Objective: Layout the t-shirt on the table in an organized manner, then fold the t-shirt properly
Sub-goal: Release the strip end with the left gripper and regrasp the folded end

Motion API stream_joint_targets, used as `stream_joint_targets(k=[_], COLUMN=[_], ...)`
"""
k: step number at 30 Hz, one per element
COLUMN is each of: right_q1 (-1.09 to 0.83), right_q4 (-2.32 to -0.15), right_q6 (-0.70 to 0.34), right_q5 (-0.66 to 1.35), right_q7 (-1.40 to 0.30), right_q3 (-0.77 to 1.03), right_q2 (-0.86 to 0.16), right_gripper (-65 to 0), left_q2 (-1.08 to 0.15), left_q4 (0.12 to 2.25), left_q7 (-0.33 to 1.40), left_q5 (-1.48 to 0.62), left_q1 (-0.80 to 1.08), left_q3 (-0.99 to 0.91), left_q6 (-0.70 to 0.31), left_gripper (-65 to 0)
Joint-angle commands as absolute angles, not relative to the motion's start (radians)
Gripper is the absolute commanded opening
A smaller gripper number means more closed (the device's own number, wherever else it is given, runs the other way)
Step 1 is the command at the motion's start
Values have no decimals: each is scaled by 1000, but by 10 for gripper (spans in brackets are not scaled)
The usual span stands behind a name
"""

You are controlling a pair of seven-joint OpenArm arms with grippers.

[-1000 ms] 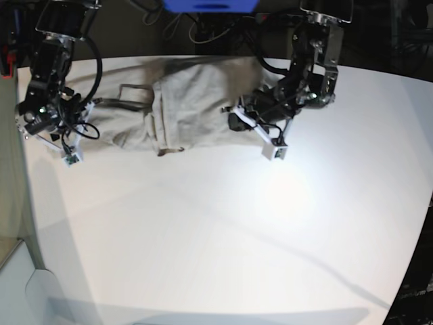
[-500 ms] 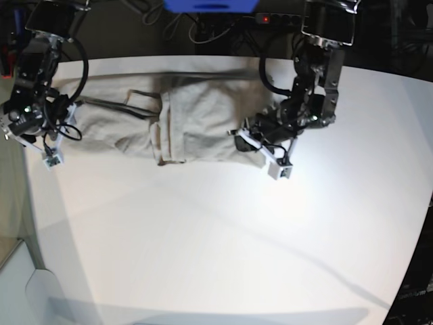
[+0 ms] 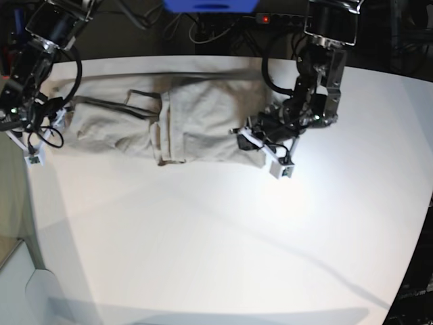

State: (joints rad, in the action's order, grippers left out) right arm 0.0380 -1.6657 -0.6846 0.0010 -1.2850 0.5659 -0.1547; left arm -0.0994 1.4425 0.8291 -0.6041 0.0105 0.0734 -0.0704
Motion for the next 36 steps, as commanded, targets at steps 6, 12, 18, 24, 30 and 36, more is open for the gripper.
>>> stream_joint_targets(k=[6,12,18,24,30,36], right_q1=[70,73,119,157,150,136], right_q4=[-1650,-1649,-1586,-1468,-1461,-1461], right_q6=[-698,-698,-698,-698,-698,-698], right_q5=[7,7,15,62,143,145], right_q7=[-1313,-1303,-1303,-1314,-1314,-1336], right_q3=[573,575,576,610,611,611], right_q2=[-171,-166,-166,-185,-191,-177], right_gripper=[-235,-231,-230,-230,-231,-233], left_q2=[-99,-99,-97,-97,-94,-90], left_q4=[1461,1461,1461,1461,1461,1461], left_q7=[817,816,816,816,816,816], left_q5=[-618,-618,-618,-618,-618,-618], left_q1=[-4,-4,-2,2,2,2], left_q3=[71,71,71,71,71,71], left_q6=[-67,-67,-67,-67,-67,-67], left_gripper=[-648,-648,-648,-648,-648,-649])
